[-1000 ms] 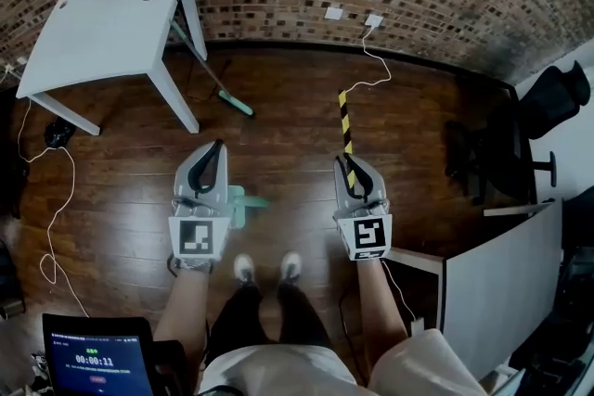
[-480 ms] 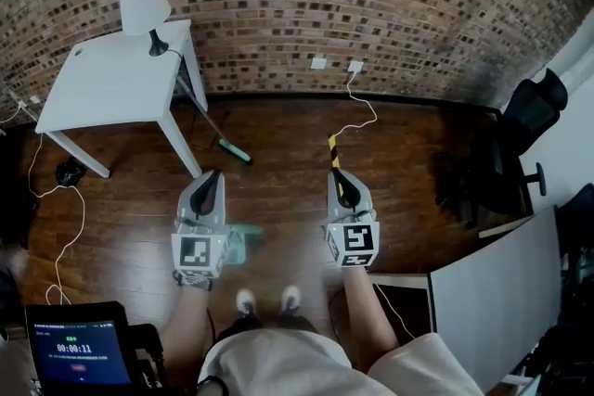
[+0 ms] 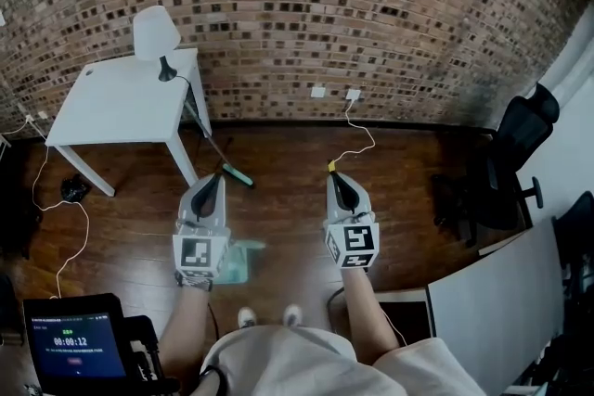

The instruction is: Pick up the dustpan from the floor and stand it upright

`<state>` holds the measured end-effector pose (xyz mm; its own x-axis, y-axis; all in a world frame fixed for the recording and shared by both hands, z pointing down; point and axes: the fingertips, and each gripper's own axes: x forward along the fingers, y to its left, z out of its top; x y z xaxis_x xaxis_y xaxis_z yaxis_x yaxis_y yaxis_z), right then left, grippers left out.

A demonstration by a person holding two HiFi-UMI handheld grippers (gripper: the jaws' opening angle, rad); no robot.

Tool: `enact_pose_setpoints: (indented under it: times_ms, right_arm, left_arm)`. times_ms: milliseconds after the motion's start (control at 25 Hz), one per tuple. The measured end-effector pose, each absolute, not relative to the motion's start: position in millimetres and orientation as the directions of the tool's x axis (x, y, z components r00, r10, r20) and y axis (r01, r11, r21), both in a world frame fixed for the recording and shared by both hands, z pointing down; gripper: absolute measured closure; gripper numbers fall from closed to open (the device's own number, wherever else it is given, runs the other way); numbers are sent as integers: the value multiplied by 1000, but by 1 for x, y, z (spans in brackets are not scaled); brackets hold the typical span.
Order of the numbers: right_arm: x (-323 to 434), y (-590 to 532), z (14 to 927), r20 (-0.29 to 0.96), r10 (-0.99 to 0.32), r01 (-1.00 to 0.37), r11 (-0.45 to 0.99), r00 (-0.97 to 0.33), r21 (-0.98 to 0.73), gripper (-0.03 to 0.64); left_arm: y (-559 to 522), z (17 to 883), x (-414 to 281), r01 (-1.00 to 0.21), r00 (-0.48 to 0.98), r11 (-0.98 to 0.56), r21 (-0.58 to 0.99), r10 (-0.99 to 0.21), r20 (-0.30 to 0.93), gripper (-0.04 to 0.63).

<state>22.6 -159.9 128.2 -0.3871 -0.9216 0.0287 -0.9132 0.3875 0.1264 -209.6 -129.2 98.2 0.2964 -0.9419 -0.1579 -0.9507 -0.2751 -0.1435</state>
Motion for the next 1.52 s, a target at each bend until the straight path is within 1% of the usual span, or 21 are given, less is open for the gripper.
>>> enact_pose_setpoints:
  times_ms: [160,320,440,560,720,960,1080,1160,1320,1520]
  right_arm:
    - [20,-147,131,15,-919,-909,392,-394,138,604]
    - [13,-121,132,-25,-914,-909,400,-405,115,604]
    - [4,-96,129,-14,-920,-916,387,-391,102,604]
    - [3,-72,136,-12,-929,-925,368,-371,88,604]
    - [15,-17,150,-16,-931,-930,363,-365,61,604]
    - [37,81,138,-42,-932,-933,358,-360,40,604]
    - [56,143,131,-61,-922,-924,381,-382,30,604]
    - [69,185,128,-68,-912,-914,405,-406,20,604]
    - [95,258,132,-41,-912,-913,408,-408,1,604]
    - [106,309,140,-9,-920,-920,393,-393,5,604]
  left_arm:
    - [-117,104,-209,-950,298,-275,-146,-939,-169,600]
    - [-102,110,-213,-947,308,-285,-150,-937,-162,600]
    - [-84,108,-222,-942,321,-301,-145,-937,-139,600]
    - [-61,110,-228,-939,330,-309,-148,-933,-145,600]
    - [-11,125,-222,-939,326,-304,-159,-936,-135,600]
    - [92,114,-201,-942,319,-293,-164,-935,-157,600]
    - [155,115,-185,-955,289,-272,-121,-943,-164,600]
    - [196,126,-172,-961,272,-261,-94,-952,-139,600]
    - [270,144,-149,-961,268,-260,-92,-959,-89,600]
    - [321,134,-144,-957,278,-267,-114,-956,-94,600]
